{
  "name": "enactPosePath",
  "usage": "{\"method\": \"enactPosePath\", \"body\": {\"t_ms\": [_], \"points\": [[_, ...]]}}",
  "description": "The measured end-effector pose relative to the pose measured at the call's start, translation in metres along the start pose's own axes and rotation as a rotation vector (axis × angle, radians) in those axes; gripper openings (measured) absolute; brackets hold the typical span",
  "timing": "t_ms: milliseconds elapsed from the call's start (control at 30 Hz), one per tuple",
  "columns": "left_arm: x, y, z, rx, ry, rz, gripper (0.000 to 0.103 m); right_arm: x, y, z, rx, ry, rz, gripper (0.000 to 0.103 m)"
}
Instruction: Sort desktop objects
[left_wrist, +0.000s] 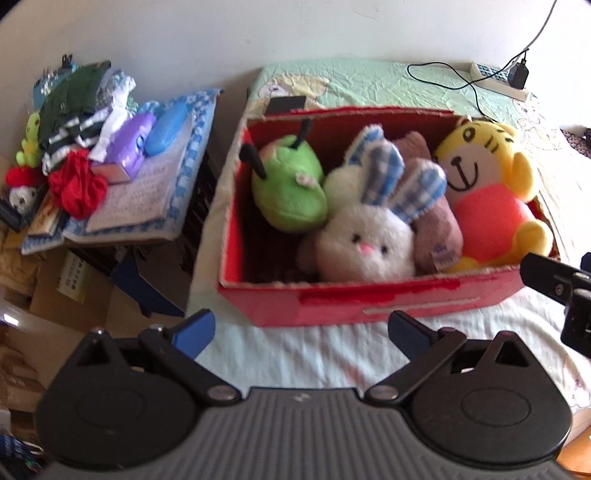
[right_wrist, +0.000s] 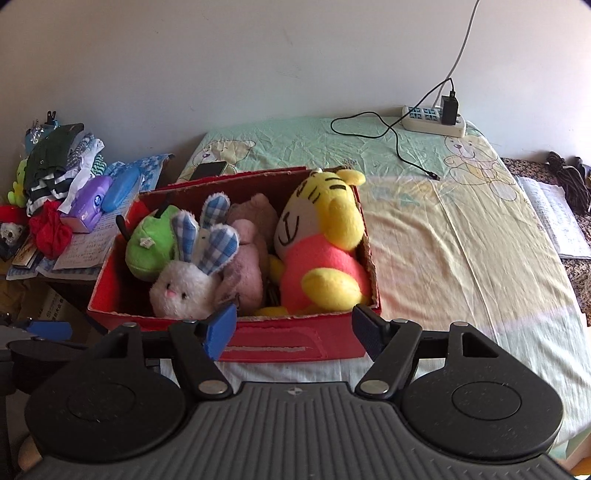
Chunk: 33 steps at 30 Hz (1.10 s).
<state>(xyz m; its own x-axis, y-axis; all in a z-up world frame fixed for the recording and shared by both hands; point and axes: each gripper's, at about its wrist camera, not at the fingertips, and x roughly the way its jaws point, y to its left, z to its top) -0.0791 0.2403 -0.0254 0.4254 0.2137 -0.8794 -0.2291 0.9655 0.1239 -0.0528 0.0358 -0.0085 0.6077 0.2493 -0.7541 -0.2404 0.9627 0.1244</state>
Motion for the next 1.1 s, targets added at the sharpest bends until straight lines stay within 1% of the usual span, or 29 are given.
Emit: {"method": "enactPosePath", "body": {"t_ms": [133, 200, 333, 533, 667, 767, 833, 967, 1100], "points": [[0.001, 0.011, 0.02, 0.012, 0.018, -0.023, 0.1, 0.002, 0.003, 0.016, 0.026, -0.008, -0.025, 0.076], [0.002, 0.012, 0.026, 0.019, 0.014, -0.01, 0.1, 0.003, 0.004, 0.023, 0.042, -0.009, -0.029, 0.078], [0.004, 0.012, 0.037, 0.024, 0.01, -0.007, 0.1, 0.011, 0.006, 0.034, 0.065, 0.032, -0.011, 0.081], [0.014, 0.011, 0.05, 0.002, 0.047, -0.006, 0.1, 0.021, 0.01, 0.047, 0.028, 0.058, 0.013, 0.081], [0.019, 0.011, 0.057, -0.026, 0.05, -0.006, 0.1, 0.029, 0.008, 0.055, 0.001, 0.077, 0.03, 0.081], [0.025, 0.012, 0.062, -0.052, 0.065, -0.001, 0.1, 0.035, 0.003, 0.06, 0.007, 0.085, 0.046, 0.081], [0.028, 0.012, 0.064, -0.064, 0.071, 0.003, 0.1, 0.038, 0.002, 0.063, 0.002, 0.084, 0.047, 0.081], [0.032, 0.013, 0.064, -0.083, 0.059, 0.028, 0.1, 0.041, 0.004, 0.063, -0.03, 0.049, 0.032, 0.081], [0.04, 0.014, 0.065, -0.094, 0.081, 0.038, 0.1, 0.049, 0.006, 0.063, -0.063, 0.058, 0.044, 0.081]]}}
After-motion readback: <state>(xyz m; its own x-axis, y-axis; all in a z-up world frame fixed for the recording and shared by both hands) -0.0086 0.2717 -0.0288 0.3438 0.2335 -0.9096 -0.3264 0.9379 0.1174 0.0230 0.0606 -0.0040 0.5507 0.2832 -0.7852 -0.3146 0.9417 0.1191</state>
